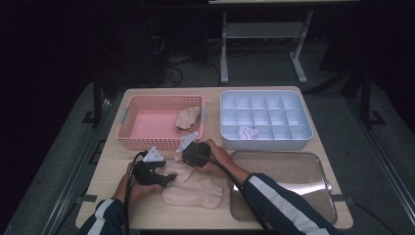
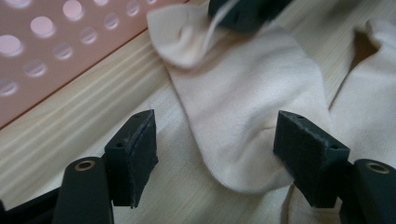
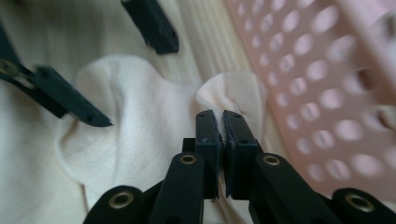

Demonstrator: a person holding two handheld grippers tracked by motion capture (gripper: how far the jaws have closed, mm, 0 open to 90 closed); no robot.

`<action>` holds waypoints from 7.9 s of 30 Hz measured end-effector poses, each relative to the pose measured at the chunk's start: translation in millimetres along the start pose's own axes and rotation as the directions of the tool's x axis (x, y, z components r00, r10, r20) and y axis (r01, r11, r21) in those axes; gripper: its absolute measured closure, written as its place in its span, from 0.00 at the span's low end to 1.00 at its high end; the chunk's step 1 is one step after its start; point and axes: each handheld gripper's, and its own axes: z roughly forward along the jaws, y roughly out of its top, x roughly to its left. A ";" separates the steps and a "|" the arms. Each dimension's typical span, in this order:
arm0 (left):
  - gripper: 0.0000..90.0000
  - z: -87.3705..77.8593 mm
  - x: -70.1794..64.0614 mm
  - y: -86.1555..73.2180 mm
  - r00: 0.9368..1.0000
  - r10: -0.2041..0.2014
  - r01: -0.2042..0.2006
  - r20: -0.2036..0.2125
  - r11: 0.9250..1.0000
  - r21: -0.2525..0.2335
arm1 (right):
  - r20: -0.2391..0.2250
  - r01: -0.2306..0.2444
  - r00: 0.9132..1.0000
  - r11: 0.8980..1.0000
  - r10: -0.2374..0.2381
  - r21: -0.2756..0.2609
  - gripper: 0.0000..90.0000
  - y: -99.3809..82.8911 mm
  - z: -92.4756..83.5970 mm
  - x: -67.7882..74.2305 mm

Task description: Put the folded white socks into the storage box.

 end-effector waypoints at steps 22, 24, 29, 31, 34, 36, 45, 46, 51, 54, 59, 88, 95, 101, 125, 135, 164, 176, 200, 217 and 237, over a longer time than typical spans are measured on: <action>0.78 -1.1 5.2 2.7 0.998 -0.018 0.017 -0.066 1.000 -0.023 | -0.219 0.020 0.971 0.948 -0.093 -0.316 0.95 -17.0 -110.5 -4.2; 0.78 -2.3 11.0 -0.3 0.995 -0.042 0.038 -0.095 0.999 -0.035 | -0.232 0.039 0.966 0.951 -0.114 -0.306 0.95 -20.6 -108.6 -2.7; 0.85 -10.5 16.2 -1.6 0.976 -0.038 0.020 -0.215 0.996 -0.082 | -0.253 0.130 0.949 0.964 -0.189 -0.233 0.95 -30.8 -94.7 6.0; 0.89 -14.6 17.2 -1.5 0.967 -0.037 0.011 -0.251 0.994 -0.106 | -0.222 0.175 0.950 0.964 -0.218 -0.200 0.95 -33.7 -89.8 5.1; 0.94 -20.7 15.2 -1.0 0.966 -0.007 -0.027 -0.260 0.992 -0.125 | -0.194 0.177 0.959 0.971 -0.207 -0.160 0.95 -39.1 -84.6 -2.3; 0.93 -22.9 10.2 -2.6 0.962 0.043 -0.077 -0.269 0.990 -0.117 | -0.168 0.189 0.964 0.974 -0.208 -0.121 0.94 -45.2 -80.8 -7.8; 0.89 -36.1 -8.9 -23.3 0.966 0.150 -0.168 -0.210 0.983 -0.069 | -0.184 0.172 0.966 0.982 -0.184 -0.084 0.87 -71.6 -80.1 -18.2; 0.89 -37.5 -9.4 -24.7 0.966 0.153 -0.171 -0.206 0.982 -0.074 | -0.183 0.165 0.967 0.983 -0.178 -0.079 0.85 -74.4 -82.4 -17.8; 0.80 -41.3 -11.3 -30.8 0.976 0.137 -0.150 -0.172 0.986 -0.069 | -0.169 0.148 0.972 0.984 -0.163 -0.096 0.76 -74.9 -89.1 -13.3; 0.66 -44.1 -12.4 -33.2 0.979 0.123 -0.133 -0.160 0.990 -0.056 | -0.124 0.129 0.983 0.989 -0.137 -0.068 0.72 -74.4 -94.5 -10.6; 0.43 -64.5 -7.3 -43.8 0.984 -0.012 -0.003 -0.180 0.997 -0.080 | -0.071 -0.004 0.997 0.998 0.000 -0.058 0.79 -80.1 -101.5 -8.3; 0.81 -21.5 4.8 -13.9 0.989 0.046 -0.059 -0.138 0.994 -0.091 | -0.064 -0.132 0.989 0.991 0.134 0.032 0.79 -75.1 -46.5 -4.5; 0.88 -38.7 3.4 -2.2 0.950 0.076 -0.144 -0.304 0.967 -0.211 | -0.017 -0.148 0.989 0.988 0.148 0.041 0.87 -77.6 -47.4 -13.0; 0.74 -58.0 -2.8 -11.9 0.956 0.111 -0.169 -0.271 0.964 -0.205 | 0.016 -0.161 0.987 0.986 0.161 0.049 0.81 -81.5 -47.4 -19.2; 0.91 0.3 3.0 2.8 0.996 0.040 -0.042 -0.085 0.999 -0.019 | 0.034 -0.144 0.989 0.988 0.142 0.051 0.75 -81.8 -51.3 -12.7; 0.68 -17.7 2.9 3.2 0.994 -0.065 0.057 -0.089 0.994 -0.095 | 0.090 -0.156 0.984 0.988 0.154 0.018 0.75 -79.6 -59.3 -14.6; 0.96 7.5 12.8 10.3 0.993 -0.115 0.113 -0.037 0.993 -0.040 | -0.023 -0.291 0.957 0.957 0.291 -0.008 0.92 -93.0 -49.7 -18.1; 0.96 -44.9 -11.8 14.4 0.989 -0.147 0.147 0.017 0.973 -0.178 | -0.069 -0.293 0.955 0.951 0.288 -0.096 0.92 -83.8 -93.1 -15.7; 0.72 -51.4 -62.9 -41.5 0.988 -0.148 0.147 -0.053 0.989 -0.031 | -0.093 -0.205 0.973 0.977 0.211 0.062 0.75 -98.6 -78.6 34.3; 0.62 -38.5 -44.6 -27.3 0.989 -0.149 0.148 -0.009 0.987 -0.061 | -0.138 -0.034 0.990 0.999 0.032 -0.008 0.87 -88.2 -95.0 67.6; 0.91 -52.9 -28.1 -35.0 0.979 -0.178 0.170 -0.096 0.982 -0.080 | -0.145 -0.043 0.988 0.997 0.052 0.063 0.87 -97.5 -80.7 62.8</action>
